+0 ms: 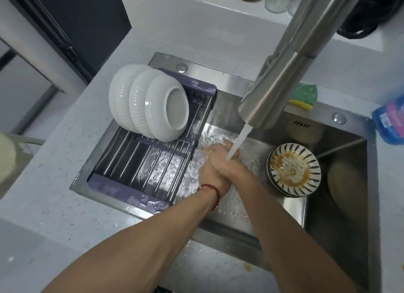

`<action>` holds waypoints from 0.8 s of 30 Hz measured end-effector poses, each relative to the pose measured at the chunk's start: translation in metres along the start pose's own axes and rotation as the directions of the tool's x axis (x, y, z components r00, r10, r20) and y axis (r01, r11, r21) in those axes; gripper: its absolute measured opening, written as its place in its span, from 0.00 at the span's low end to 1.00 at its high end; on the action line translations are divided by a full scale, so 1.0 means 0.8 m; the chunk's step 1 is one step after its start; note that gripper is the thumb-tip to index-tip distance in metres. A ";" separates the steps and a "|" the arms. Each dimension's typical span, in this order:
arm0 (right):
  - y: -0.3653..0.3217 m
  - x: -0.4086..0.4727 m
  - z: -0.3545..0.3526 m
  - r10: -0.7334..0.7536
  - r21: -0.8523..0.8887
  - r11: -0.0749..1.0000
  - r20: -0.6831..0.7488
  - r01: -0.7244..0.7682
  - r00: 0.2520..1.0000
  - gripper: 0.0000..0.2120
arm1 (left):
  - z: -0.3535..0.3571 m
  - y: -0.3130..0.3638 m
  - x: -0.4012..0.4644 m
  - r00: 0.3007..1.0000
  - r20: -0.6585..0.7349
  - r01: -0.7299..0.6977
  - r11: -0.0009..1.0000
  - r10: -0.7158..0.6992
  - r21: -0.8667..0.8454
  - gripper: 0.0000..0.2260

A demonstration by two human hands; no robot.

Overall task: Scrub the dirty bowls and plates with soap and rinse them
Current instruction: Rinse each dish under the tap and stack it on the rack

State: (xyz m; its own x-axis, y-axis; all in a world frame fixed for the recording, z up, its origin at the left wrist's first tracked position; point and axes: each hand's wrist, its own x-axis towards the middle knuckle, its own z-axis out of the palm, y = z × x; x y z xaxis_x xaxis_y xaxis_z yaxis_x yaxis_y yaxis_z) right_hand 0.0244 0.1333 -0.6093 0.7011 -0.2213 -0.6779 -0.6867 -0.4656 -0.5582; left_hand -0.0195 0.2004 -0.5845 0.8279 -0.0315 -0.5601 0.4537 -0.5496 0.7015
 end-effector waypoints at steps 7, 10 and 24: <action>0.080 0.012 -0.042 0.195 0.725 0.658 0.096 -0.203 0.976 0.37 | -0.015 0.008 -0.013 0.998 0.057 -0.001 0.953 0.020 -0.304 0.20; 0.107 -0.030 -0.042 0.133 0.826 0.503 0.216 -0.254 0.967 0.31 | -0.022 0.013 0.010 0.995 0.044 0.102 0.879 -0.092 -0.465 0.28; 0.091 -0.080 -0.011 -0.503 -0.113 0.862 -0.314 0.495 0.805 0.05 | 0.001 0.005 0.023 0.897 0.356 0.408 0.804 -0.264 -0.432 0.26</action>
State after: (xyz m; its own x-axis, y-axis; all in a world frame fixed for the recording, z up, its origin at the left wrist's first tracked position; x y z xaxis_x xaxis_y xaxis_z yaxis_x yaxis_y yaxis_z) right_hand -0.0692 0.1059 -0.6022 0.9703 -0.2128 -0.1147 -0.2233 -0.6073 -0.7624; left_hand -0.0026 0.1969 -0.5927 0.5052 -0.1800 -0.8440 0.8452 -0.0941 0.5261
